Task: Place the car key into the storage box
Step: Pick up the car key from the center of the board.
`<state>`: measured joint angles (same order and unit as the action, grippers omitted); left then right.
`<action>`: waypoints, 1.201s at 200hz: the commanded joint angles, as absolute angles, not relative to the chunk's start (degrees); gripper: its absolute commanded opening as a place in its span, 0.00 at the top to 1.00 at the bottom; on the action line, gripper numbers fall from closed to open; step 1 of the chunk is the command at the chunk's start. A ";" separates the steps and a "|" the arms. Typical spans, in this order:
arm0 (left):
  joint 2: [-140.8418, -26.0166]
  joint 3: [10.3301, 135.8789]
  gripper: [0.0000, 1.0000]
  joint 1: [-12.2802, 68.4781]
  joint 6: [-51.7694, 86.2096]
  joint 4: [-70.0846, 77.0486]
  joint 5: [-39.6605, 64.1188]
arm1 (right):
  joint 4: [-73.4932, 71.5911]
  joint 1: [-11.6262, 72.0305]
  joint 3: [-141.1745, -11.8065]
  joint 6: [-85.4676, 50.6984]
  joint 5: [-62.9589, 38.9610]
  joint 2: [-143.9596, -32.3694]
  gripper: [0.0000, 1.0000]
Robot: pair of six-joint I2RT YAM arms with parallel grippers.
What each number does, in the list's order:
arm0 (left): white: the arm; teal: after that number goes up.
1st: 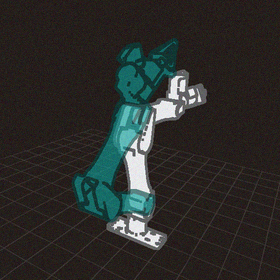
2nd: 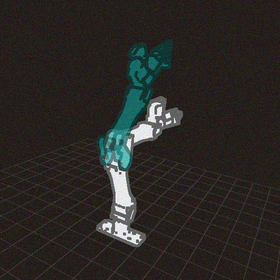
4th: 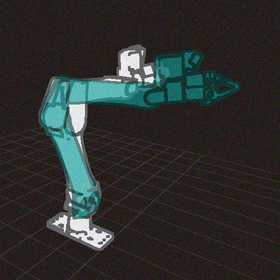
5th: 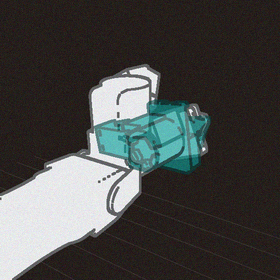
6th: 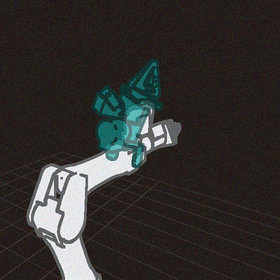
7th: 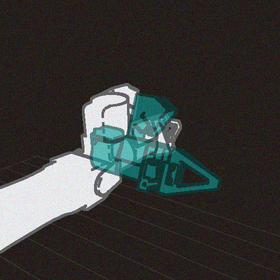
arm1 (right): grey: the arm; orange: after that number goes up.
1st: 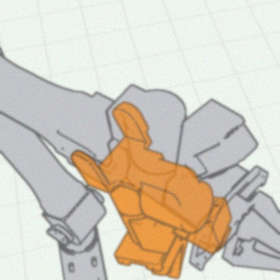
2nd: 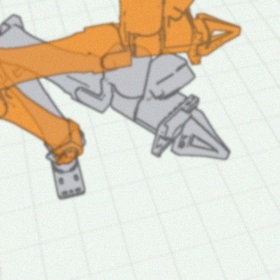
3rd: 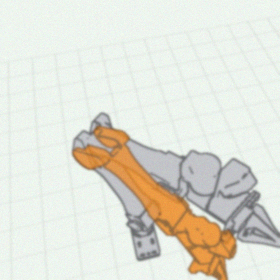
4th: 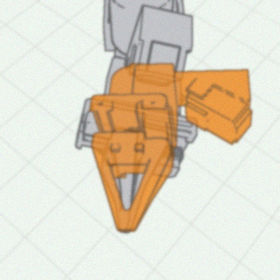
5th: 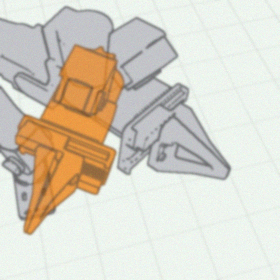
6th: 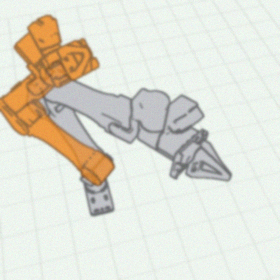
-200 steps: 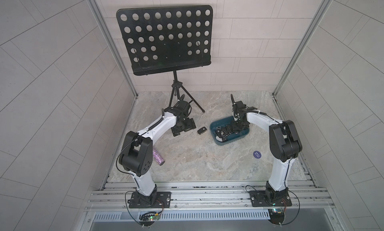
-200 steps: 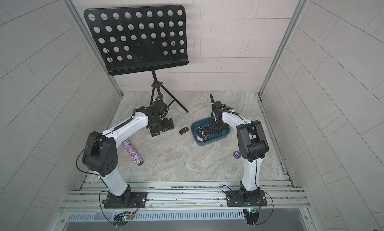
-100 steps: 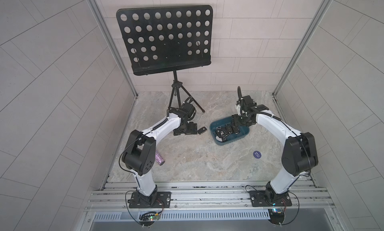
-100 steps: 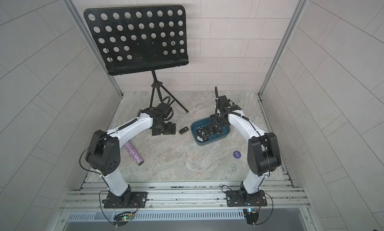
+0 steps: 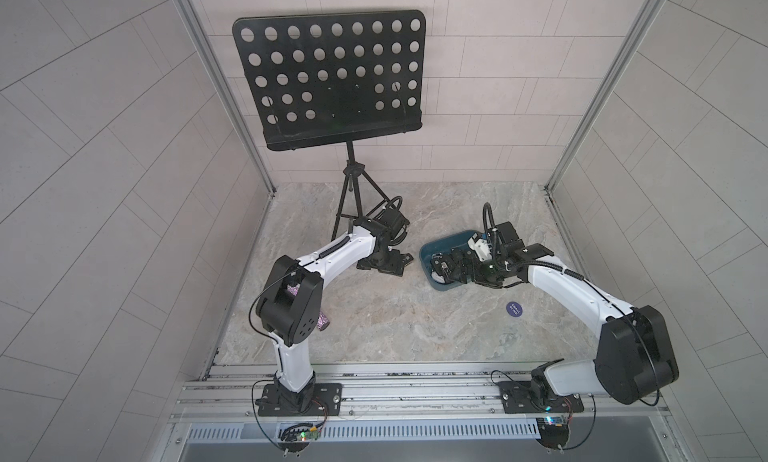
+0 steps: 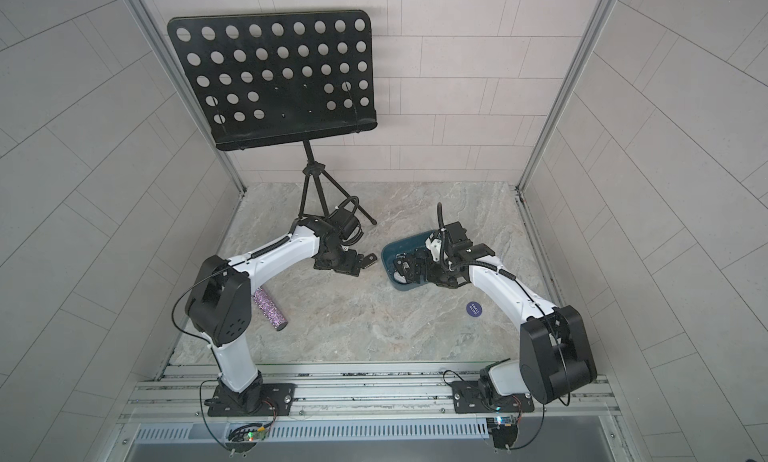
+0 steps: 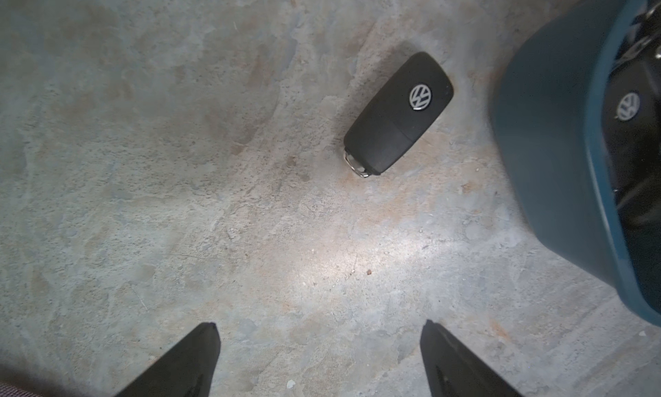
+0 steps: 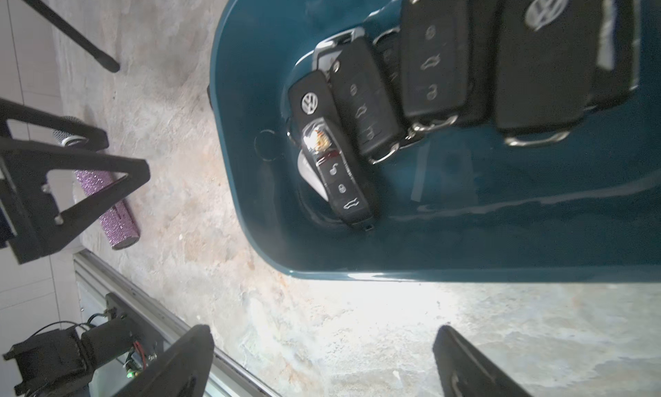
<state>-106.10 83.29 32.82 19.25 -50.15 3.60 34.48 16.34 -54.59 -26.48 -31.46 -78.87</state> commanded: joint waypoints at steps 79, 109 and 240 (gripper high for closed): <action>-118.07 92.24 0.07 34.28 13.76 -49.84 3.49 | 36.12 16.52 -55.42 -27.13 -28.65 -72.75 0.00; -121.06 93.87 0.10 34.28 13.38 -49.02 3.94 | 36.81 16.52 -57.20 -26.97 -29.70 -73.87 0.00; -128.27 98.69 0.20 34.28 12.35 -45.78 3.69 | 39.49 16.50 -59.42 -26.30 -28.04 -73.04 0.00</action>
